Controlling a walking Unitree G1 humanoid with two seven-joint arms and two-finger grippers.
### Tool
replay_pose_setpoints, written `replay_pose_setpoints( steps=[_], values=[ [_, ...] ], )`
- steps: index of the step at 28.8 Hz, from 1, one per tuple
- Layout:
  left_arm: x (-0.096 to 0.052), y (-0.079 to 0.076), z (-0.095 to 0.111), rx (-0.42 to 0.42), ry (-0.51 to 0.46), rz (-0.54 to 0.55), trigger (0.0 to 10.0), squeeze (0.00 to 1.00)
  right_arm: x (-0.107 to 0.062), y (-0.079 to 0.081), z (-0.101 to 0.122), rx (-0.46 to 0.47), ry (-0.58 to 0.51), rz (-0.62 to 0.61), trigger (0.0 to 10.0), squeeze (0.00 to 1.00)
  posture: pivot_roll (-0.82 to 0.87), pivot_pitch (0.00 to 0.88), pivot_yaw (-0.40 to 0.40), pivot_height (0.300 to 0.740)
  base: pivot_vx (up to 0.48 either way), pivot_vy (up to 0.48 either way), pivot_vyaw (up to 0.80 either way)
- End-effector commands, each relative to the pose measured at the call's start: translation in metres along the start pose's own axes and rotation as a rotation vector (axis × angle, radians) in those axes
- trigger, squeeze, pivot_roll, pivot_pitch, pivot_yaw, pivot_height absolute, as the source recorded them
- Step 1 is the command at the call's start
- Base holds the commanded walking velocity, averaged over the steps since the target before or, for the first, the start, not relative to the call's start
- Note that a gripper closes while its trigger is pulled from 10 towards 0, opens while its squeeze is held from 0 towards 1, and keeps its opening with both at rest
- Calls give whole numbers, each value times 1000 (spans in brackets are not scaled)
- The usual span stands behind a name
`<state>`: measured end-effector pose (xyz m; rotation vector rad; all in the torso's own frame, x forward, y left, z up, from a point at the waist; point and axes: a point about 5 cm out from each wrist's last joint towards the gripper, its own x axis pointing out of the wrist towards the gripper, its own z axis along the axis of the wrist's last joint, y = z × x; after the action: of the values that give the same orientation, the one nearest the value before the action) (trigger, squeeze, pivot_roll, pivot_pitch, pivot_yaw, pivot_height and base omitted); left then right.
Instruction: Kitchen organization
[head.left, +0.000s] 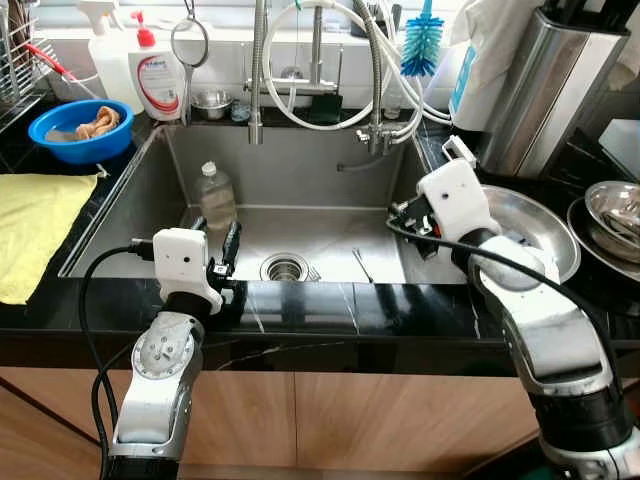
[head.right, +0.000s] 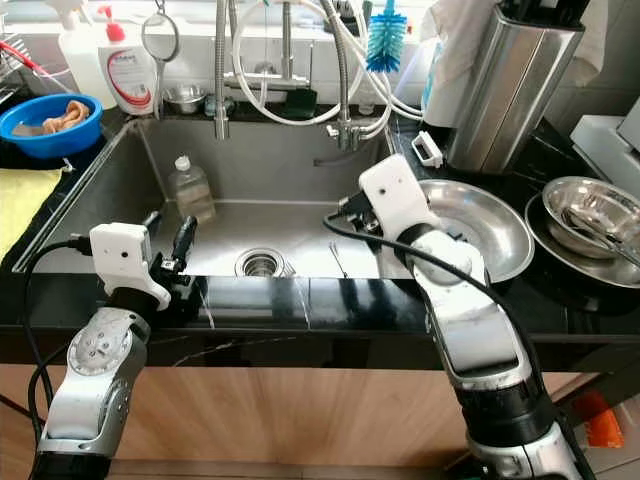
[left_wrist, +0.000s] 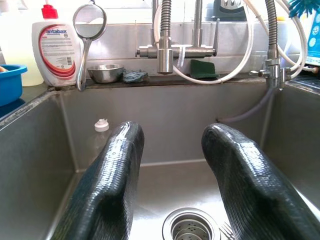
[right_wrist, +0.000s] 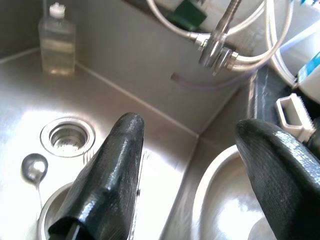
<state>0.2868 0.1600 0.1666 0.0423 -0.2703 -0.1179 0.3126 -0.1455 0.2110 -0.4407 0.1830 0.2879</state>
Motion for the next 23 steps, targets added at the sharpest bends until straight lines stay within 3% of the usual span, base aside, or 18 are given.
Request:
replay_pose_setpoints(
  steps=[1,5,23],
  values=[
    [1,-2,0,-2,2,-16,10000,0,-4,2,-1,13,19,-6,10000,0,-109,0,-40,706,0,0,0],
    [0,-1,-1,-4,9,-17,10000,0,-5,3,-10,95,71,-11,10000,0,-112,0,-38,706,0,0,0],
    [0,-4,-4,-12,22,-35,10000,0,-7,-4,-30,112,176,-98,10000,0,-112,3,-40,706,0,0,0]
  ],
)
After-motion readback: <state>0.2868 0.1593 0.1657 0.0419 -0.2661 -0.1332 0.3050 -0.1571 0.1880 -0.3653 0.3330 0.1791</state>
